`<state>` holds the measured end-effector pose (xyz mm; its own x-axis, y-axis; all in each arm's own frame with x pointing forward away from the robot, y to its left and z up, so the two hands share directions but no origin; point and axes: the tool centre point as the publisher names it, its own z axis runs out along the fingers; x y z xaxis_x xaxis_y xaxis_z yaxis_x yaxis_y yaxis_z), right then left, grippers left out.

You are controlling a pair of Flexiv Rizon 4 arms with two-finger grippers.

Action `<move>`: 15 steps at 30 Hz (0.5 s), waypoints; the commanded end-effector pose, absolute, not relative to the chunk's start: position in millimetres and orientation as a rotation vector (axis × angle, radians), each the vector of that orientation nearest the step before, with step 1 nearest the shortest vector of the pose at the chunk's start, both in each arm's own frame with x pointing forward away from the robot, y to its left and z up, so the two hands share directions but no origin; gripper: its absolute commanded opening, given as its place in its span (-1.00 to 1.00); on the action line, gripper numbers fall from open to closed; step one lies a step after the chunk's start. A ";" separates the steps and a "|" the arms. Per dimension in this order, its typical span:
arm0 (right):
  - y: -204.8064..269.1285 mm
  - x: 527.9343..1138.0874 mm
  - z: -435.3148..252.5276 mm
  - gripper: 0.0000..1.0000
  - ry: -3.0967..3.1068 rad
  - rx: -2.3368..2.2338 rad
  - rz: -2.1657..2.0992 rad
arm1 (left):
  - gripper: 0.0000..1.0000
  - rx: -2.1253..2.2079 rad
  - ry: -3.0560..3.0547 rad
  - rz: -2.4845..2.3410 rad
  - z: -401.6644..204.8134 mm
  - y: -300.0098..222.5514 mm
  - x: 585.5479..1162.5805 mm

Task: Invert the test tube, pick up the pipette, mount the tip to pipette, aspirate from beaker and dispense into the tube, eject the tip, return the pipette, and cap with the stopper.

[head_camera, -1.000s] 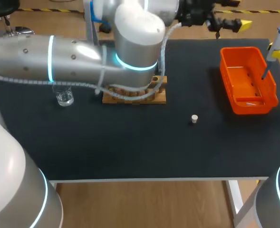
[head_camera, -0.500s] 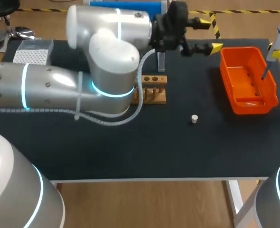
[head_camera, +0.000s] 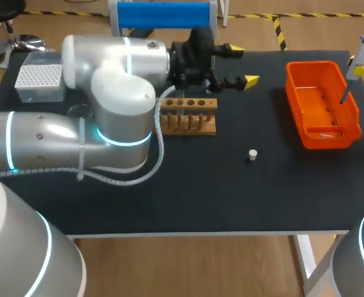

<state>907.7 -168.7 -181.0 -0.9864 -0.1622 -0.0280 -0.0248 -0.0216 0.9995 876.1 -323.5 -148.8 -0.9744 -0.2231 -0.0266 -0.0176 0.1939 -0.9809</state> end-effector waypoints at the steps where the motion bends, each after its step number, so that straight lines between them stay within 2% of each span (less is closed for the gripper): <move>1: -169.0 907.5 -179.9 -1.00 -2.131 0.205 -2.165 | 1.00 -0.217 2.064 -2.095 -154.8 -304.7 871.3; 15: -169.0 907.5 -179.9 -1.00 -2.131 0.205 -2.165 | 1.00 -0.256 2.034 -2.076 -154.7 -271.2 880.3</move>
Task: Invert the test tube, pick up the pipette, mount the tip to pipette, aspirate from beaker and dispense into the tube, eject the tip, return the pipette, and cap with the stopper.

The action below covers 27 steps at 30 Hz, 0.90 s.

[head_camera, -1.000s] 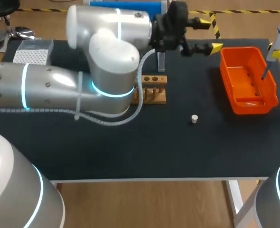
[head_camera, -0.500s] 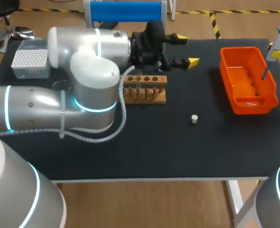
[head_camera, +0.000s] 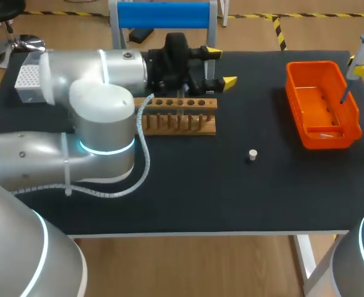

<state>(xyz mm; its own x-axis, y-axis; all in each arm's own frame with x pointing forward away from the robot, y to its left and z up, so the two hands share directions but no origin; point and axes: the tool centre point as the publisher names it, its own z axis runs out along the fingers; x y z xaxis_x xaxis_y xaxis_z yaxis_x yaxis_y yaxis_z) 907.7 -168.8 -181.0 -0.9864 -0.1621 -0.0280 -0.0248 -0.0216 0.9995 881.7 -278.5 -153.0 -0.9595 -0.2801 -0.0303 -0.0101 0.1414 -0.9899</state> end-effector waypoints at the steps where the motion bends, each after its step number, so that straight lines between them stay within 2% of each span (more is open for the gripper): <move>1: -169.0 907.5 -179.9 -1.00 -2.131 0.205 -2.165 | 1.00 -0.256 2.035 -2.076 -154.0 -270.5 880.7; 27: -169.0 907.5 -179.9 -1.00 -2.131 0.205 -2.165 | 1.00 -0.255 2.099 -2.000 -134.7 -258.8 875.8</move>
